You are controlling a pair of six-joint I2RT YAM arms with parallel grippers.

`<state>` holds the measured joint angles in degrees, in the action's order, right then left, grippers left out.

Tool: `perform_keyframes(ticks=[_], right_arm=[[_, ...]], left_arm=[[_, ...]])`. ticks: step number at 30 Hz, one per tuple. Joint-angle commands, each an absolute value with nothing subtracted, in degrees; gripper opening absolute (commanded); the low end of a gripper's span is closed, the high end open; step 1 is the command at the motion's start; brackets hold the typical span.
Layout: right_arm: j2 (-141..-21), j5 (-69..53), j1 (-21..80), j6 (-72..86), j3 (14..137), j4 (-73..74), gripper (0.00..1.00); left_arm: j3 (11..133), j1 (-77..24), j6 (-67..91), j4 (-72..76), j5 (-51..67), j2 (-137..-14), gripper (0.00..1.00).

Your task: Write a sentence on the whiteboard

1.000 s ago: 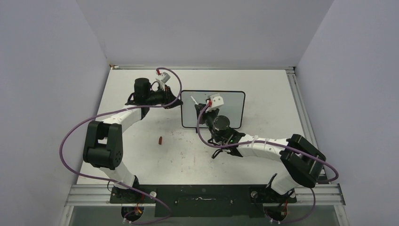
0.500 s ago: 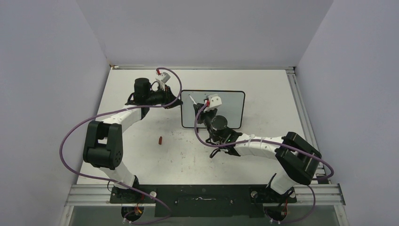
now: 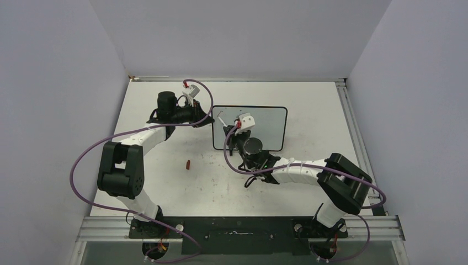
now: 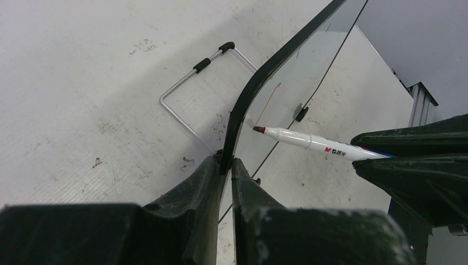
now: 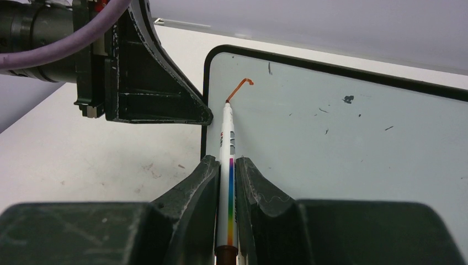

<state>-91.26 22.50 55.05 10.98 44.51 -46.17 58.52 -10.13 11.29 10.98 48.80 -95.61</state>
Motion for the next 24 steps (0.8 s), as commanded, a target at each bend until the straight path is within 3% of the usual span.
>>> perform_keyframes(ticks=[1, 24], right_arm=[[-91.84, 23.04, 55.16, 11.14, 45.16, -46.35, 0.05], [-85.12, 27.61, 57.08, 9.4, 40.78, -46.14, 0.05]], left_arm=[[59.86, -10.02, 10.46, 10.99, 49.07, -94.55, 0.0], [59.94, -9.83, 10.61, 10.9, 48.38, -94.2, 0.0]])
